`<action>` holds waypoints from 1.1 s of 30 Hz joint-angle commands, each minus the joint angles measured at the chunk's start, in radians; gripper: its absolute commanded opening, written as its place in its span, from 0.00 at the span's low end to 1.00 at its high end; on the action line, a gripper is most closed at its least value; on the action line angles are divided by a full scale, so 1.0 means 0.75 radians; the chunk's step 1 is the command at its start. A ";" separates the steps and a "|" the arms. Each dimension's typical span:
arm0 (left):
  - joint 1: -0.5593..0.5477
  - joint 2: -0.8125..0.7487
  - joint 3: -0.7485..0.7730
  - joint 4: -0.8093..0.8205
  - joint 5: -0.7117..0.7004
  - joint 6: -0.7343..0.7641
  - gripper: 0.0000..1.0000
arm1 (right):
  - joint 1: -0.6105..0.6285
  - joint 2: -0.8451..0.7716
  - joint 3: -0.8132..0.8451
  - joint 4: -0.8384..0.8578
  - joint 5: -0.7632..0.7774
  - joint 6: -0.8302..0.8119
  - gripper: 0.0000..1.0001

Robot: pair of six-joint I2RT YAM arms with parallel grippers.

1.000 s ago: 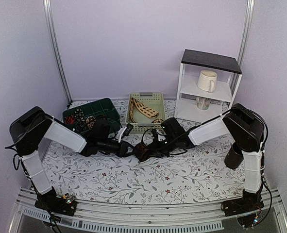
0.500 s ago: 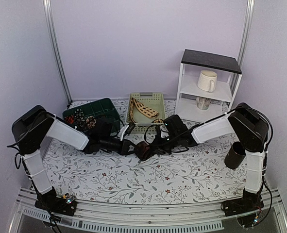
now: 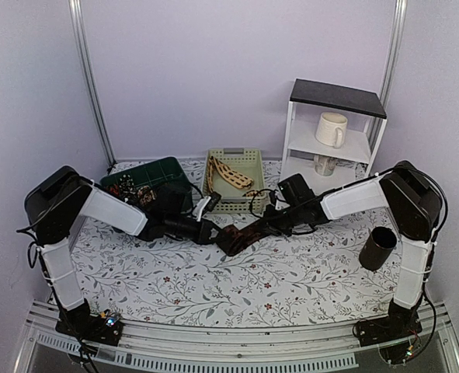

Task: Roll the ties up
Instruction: Roll the tie at the center of the board.

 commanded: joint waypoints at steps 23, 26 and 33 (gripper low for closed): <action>-0.033 0.228 0.145 -0.165 0.062 0.183 0.00 | -0.115 -0.085 -0.251 -0.206 0.171 -0.061 0.04; -0.044 0.250 0.155 -0.163 0.101 0.188 0.00 | -0.103 -0.127 -0.302 -0.225 0.179 -0.039 0.04; -0.078 0.259 0.172 -0.179 0.137 0.221 0.00 | -0.022 -0.231 -0.406 -0.237 0.162 0.060 0.04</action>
